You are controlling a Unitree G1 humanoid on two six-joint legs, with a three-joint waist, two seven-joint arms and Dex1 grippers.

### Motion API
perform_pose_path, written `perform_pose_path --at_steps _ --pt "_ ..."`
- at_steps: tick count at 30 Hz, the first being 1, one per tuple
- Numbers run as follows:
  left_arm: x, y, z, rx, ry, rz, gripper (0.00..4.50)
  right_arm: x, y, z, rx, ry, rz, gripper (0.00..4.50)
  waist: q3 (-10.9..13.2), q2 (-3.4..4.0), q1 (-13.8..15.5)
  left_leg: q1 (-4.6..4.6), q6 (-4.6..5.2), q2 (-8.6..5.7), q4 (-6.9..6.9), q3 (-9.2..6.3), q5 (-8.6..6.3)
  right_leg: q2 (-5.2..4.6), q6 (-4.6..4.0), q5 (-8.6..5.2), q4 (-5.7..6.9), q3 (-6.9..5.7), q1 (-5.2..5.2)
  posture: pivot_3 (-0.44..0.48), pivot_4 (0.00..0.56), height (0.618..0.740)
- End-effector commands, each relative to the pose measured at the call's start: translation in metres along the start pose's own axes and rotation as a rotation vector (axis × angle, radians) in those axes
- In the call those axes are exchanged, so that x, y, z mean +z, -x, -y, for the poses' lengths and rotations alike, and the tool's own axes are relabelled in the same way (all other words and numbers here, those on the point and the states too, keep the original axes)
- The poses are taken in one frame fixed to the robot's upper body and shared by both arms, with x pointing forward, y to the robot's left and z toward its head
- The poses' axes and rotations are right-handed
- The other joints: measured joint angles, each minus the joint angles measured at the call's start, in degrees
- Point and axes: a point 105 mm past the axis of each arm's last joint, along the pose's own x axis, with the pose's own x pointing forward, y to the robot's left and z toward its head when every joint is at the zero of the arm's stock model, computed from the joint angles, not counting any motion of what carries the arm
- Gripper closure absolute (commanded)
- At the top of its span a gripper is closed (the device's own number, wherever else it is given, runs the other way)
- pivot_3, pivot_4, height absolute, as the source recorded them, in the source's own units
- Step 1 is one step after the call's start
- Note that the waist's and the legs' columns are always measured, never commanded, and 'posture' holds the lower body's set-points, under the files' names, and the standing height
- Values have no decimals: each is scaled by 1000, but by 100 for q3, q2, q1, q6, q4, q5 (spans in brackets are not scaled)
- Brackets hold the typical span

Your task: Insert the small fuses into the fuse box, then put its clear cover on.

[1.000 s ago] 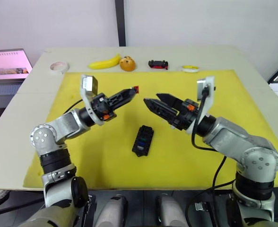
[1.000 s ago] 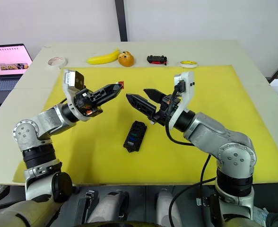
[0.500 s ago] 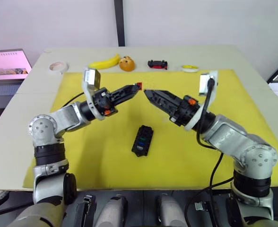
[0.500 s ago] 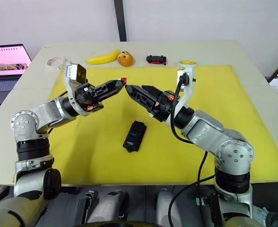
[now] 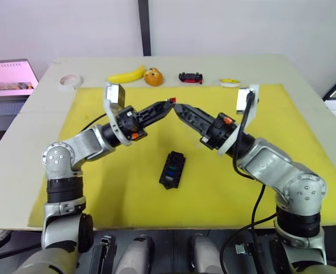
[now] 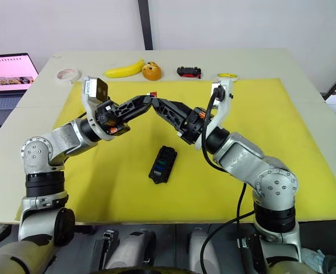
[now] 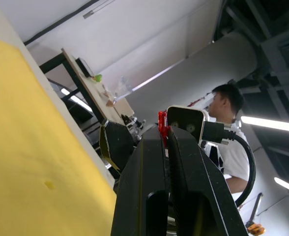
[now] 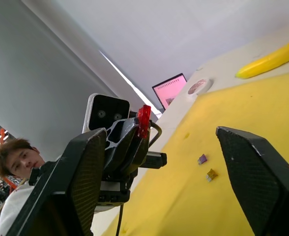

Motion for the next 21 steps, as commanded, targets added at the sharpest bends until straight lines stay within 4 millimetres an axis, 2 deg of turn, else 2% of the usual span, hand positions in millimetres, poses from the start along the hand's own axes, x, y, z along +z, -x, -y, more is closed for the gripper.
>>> perform_pose_path --at_steps 1,5,21 --pt "2 -2 13 -42 -30 5 4500 5 -3 -6 26 -5 29 809 0 0 -3 0 0 0 0 0 0 0 0 0 0 0 0 0 150 740" --pt "2 -2 13 -42 -26 5 4500 5 -4 -6 23 -10 36 2064 0 0 -2 0 1 0 0 0 0 1 0 0 0 0 0 0 150 740" --pt "2 -3 13 -41 -13 20 4500 7 -5 -7 21 -27 55 2064 0 0 -4 0 1 0 0 0 0 2 0 0 0 0 0 0 150 740"
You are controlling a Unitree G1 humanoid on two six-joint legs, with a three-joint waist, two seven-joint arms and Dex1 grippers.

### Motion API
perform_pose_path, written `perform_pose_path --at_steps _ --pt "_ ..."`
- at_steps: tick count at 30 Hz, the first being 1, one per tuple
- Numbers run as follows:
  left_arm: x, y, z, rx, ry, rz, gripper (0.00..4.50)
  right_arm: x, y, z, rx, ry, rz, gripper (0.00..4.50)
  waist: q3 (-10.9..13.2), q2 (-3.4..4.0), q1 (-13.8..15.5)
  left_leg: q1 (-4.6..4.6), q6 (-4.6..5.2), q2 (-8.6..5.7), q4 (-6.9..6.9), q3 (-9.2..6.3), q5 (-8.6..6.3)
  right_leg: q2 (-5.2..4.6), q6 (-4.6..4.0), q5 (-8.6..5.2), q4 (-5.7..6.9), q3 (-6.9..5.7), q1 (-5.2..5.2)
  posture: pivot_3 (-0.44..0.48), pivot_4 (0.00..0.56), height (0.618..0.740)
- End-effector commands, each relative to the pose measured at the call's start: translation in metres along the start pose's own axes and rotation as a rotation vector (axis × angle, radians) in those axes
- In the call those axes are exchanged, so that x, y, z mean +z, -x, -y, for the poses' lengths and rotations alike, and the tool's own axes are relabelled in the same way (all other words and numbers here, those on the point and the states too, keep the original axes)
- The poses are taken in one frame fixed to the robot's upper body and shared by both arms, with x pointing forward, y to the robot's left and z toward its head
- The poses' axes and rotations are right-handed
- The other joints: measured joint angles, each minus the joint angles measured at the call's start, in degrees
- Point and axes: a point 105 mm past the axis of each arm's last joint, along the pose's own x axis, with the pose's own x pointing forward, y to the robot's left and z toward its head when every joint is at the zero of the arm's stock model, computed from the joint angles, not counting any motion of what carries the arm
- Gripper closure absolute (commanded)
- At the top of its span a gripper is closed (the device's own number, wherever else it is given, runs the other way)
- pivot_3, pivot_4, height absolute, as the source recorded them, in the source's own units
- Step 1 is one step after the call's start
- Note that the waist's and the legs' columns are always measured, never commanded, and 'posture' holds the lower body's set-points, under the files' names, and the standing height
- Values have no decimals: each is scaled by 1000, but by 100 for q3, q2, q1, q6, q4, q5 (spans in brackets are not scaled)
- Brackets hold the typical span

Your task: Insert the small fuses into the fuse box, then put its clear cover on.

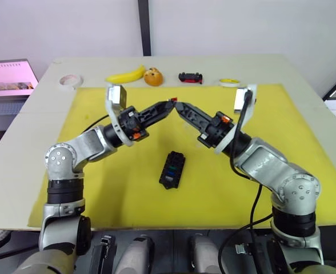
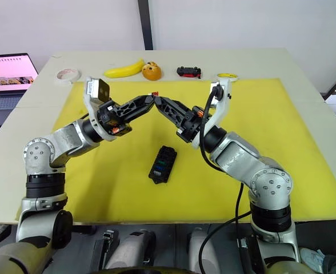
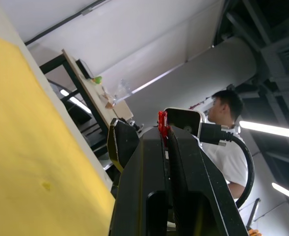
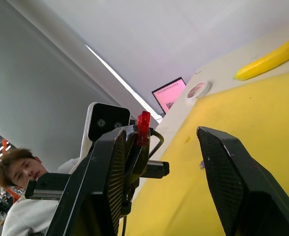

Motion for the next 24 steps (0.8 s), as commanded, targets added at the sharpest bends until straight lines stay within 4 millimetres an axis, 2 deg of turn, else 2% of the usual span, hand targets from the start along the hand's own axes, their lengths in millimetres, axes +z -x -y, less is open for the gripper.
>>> perform_pose_path --at_steps 1,2,3,4,24 --pt "1 -2 12 -40 -29 2 4500 6 -1 -10 38 6 24 2064 0 0 -1 0 0 0 0 0 0 0 0 0 0 0 0 0 150 740" --pt "1 -2 12 -40 -29 2 4500 6 -1 -10 38 9 20 2064 0 0 -1 0 0 0 0 0 0 0 0 0 0 0 0 0 150 740" --pt "0 -2 12 -41 -29 3 4500 5 -1 -10 39 12 14 2612 0 0 -2 0 0 0 0 0 0 0 0 0 0 0 0 0 150 740" --pt "0 -2 12 -40 -29 3 4500 4 -1 -11 43 15 8 2886 0 0 -1 0 0 0 0 0 0 0 0 0 0 0 0 0 150 740" --pt "-3 -2 10 -35 -27 -14 4500 4 -4 -14 62 17 7 2886 0 0 0 0 1 0 0 0 -1 0 0 0 0 0 0 0 150 740"
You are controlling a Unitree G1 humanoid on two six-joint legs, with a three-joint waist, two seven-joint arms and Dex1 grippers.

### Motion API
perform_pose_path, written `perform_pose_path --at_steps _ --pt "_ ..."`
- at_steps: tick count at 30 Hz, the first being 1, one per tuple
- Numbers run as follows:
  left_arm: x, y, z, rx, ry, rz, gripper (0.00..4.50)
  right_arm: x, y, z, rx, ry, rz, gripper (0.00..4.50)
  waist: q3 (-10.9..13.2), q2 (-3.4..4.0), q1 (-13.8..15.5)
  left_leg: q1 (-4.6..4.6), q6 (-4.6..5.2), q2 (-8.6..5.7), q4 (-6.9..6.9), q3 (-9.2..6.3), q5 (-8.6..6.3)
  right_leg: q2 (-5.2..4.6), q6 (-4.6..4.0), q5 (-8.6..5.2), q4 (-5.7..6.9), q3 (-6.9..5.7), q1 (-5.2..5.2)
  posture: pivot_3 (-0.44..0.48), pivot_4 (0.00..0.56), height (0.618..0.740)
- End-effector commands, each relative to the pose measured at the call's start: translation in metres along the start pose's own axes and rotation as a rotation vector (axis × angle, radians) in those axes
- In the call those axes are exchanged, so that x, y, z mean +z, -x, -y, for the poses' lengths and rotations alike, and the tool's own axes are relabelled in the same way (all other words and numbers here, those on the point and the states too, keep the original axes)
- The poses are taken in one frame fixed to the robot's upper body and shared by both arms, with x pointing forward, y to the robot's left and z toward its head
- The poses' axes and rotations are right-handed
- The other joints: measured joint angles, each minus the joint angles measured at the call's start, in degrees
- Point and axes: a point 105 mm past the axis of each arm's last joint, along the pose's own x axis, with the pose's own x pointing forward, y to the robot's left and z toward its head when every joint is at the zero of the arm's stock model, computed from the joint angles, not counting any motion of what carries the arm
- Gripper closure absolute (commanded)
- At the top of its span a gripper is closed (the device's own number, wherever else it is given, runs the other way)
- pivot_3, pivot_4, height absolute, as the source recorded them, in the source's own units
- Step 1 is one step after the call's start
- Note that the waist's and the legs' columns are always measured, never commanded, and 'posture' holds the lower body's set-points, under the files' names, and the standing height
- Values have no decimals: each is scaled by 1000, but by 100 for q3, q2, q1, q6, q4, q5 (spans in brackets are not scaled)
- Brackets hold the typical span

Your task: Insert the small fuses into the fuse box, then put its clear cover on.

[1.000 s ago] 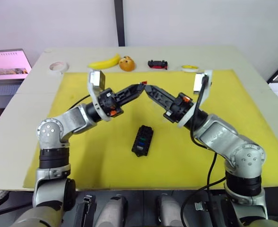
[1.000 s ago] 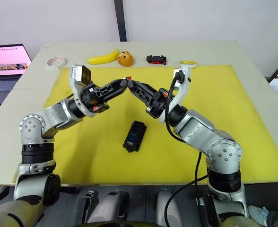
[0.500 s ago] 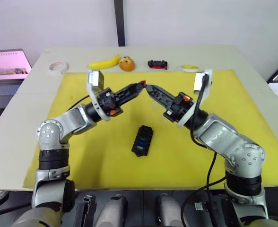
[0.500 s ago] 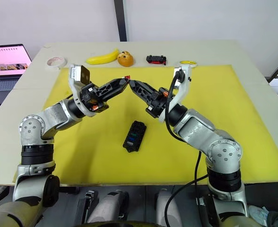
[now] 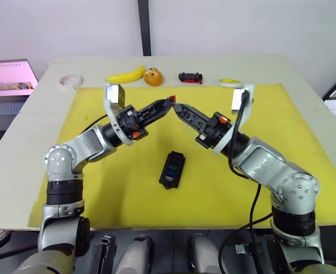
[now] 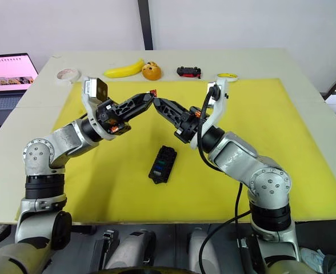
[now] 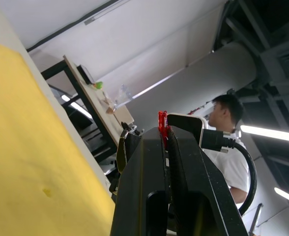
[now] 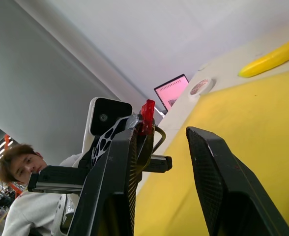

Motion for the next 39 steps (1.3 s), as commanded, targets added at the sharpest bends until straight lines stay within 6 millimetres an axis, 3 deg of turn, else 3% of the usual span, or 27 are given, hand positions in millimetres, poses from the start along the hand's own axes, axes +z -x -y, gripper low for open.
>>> perform_pose_path --at_steps 1,20,24,38,39 --pt "-5 -2 10 -38 -20 -34 4500 8 -1 -11 48 10 28 2886 0 0 0 0 1 0 0 0 0 0 0 0 0 0 0 0 150 740" --pt "-5 -1 6 -23 -15 -29 4500 12 -1 -16 71 15 36 2886 0 0 -3 0 2 0 -1 0 -1 0 0 0 0 0 0 0 150 740" --pt "-5 -2 6 -25 -14 -25 4500 10 -1 -16 70 16 27 4066 0 0 1 0 2 0 -1 0 -1 0 0 0 0 0 0 0 150 740" --pt "-6 -2 6 -25 -15 -26 4500 10 -1 -18 82 -6 21 4066 0 0 0 0 14 0 -1 0 -8 0 0 0 -2 1 0 0 150 740" --pt "-6 -2 5 -24 -15 -25 4500 10 -1 -19 85 -10 21 4291 0 1 0 0 14 0 -1 0 -8 0 0 0 -2 0 0 0 150 740"
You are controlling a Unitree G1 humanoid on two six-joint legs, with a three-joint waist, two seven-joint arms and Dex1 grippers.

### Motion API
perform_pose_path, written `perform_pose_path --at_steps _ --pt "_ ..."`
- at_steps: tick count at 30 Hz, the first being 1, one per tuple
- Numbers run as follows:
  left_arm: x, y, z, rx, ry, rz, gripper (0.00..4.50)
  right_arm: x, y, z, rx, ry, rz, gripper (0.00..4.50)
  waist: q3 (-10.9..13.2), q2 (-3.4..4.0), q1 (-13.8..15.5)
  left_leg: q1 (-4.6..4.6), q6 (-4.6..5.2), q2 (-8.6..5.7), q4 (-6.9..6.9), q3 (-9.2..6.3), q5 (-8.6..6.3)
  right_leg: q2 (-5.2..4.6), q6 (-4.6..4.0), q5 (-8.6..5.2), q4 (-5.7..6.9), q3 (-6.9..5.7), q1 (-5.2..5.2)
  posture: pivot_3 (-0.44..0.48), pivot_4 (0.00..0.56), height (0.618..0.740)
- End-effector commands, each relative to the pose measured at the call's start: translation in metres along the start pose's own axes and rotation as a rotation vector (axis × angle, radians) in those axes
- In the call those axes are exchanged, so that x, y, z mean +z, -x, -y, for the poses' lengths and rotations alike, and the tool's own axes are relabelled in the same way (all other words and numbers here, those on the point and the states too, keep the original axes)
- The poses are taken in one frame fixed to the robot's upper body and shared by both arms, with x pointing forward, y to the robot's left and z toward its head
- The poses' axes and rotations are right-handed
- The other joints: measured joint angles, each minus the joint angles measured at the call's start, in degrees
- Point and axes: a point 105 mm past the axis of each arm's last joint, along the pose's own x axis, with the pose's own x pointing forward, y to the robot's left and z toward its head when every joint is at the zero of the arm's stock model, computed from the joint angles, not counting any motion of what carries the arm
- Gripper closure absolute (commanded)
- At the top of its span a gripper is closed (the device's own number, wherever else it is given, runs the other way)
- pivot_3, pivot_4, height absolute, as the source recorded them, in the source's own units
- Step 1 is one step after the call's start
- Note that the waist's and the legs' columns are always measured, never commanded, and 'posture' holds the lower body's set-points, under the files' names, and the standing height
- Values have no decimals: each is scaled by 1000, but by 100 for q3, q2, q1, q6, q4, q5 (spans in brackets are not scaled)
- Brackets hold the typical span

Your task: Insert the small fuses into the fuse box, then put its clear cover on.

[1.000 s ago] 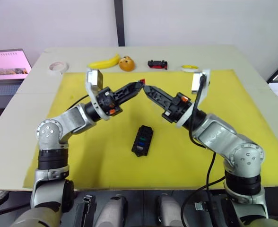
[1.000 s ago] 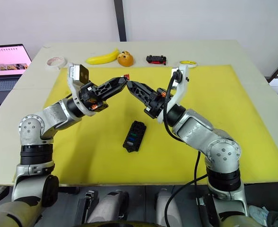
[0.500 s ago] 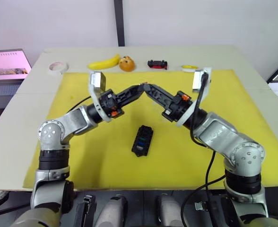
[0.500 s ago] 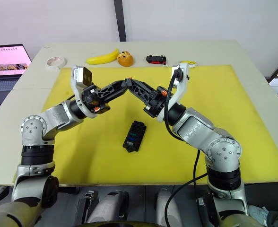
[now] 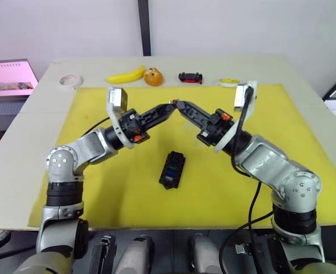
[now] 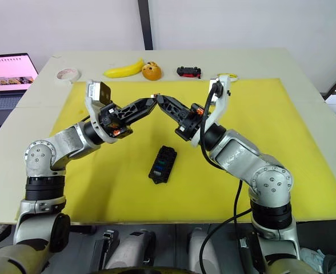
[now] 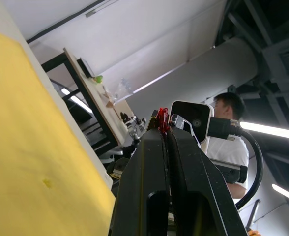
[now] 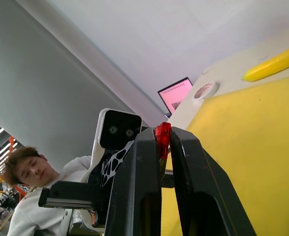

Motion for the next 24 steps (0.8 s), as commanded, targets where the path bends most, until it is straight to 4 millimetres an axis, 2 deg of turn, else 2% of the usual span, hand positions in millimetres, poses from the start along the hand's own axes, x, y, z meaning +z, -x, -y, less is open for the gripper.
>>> perform_pose_path --at_steps 1,8,11,17,18,22,24 --pt "2 -2 8 -28 -30 -2 4500 4 0 -17 75 -4 8 4291 0 0 0 0 0 0 0 0 0 0 0 0 0 0 0 0 150 740" --pt "0 -1 9 -34 -26 -22 4500 5 1 -21 84 -15 0 4291 0 0 -1 0 1 0 0 0 -1 0 0 0 0 0 0 0 150 740" --pt "-1 6 15 -53 -47 -65 3545 7 2 -22 85 -11 -2 4500 1 1 -18 0 2 1 -1 0 -1 1 0 0 -1 0 0 0 150 740" --pt "11 28 17 17 -191 -173 650 9 8 -24 91 14 -38 4500 3 3 -15 0 12 1 -3 0 -7 5 -1 -1 -1 0 -1 0 150 740" --pt "14 30 17 26 -212 -188 60 10 9 -24 91 18 -46 4500 3 3 -12 0 13 1 -3 0 -7 6 -1 -1 -2 0 -1 0 150 740" --pt "14 36 17 37 -334 -280 20 9 13 -22 91 47 -90 4500 4 4 -11 -1 21 1 -4 0 -12 7 -1 -1 -7 0 1 0 150 740" --pt "8 40 16 32 -425 -376 20 8 16 -22 99 93 -143 4500 8 6 -10 -2 23 1 -6 1 -13 6 -1 -1 -11 0 1 0 150 740"
